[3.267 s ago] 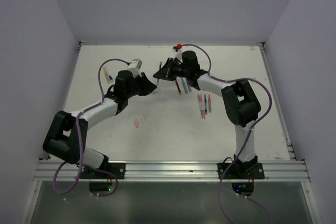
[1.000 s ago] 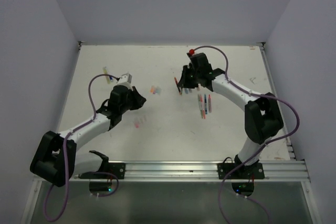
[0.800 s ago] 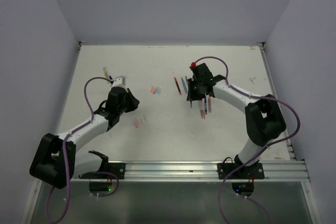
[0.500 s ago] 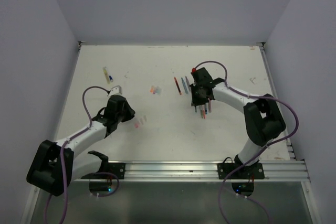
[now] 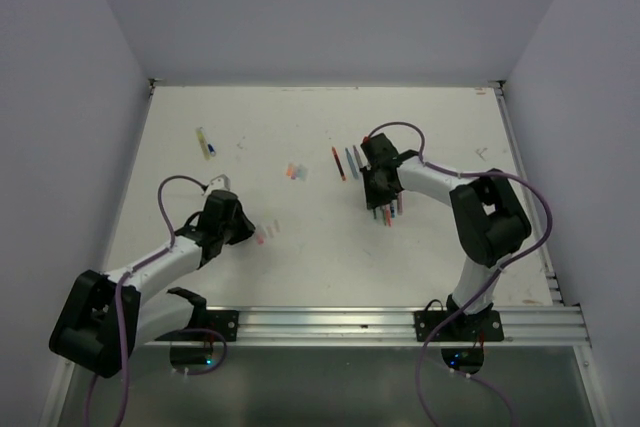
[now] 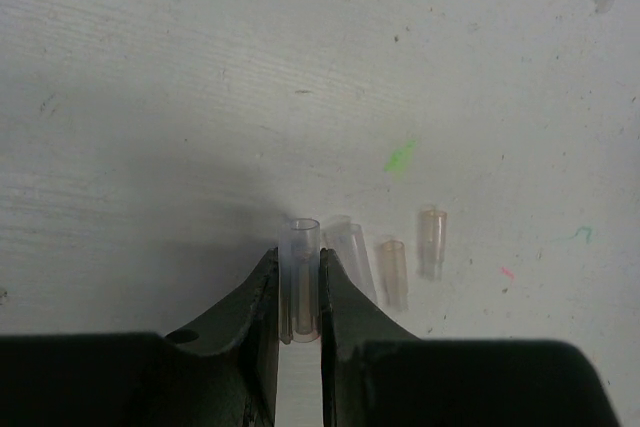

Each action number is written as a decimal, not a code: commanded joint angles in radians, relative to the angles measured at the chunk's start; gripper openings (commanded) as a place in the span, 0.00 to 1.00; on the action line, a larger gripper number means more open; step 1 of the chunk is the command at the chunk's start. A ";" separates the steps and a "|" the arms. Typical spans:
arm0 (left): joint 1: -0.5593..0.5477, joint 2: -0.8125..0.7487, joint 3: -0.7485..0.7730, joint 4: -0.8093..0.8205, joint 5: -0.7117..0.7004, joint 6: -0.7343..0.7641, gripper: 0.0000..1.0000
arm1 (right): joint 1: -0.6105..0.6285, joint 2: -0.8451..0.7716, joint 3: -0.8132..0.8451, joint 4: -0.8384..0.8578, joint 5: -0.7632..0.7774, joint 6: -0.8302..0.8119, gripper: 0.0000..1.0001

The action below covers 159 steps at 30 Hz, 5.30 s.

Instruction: Open the pen caps

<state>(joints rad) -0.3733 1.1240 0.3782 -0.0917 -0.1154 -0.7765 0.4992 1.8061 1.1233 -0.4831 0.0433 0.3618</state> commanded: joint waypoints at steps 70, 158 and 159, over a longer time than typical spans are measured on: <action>0.247 0.471 0.783 -0.149 -0.383 0.192 0.68 | 0.094 -0.281 -0.053 -0.015 -0.071 -0.034 0.40; 0.093 0.234 0.334 0.442 0.445 0.089 0.00 | 0.101 -0.228 0.141 0.164 -0.253 0.104 0.49; 0.065 0.218 0.306 0.460 0.466 0.088 0.00 | 0.101 -0.219 0.145 0.191 -0.266 0.118 0.49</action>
<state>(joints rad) -0.2756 1.3643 0.7891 0.2237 0.1795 -0.6445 0.5957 1.5684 1.2160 -0.4019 -0.1318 0.4080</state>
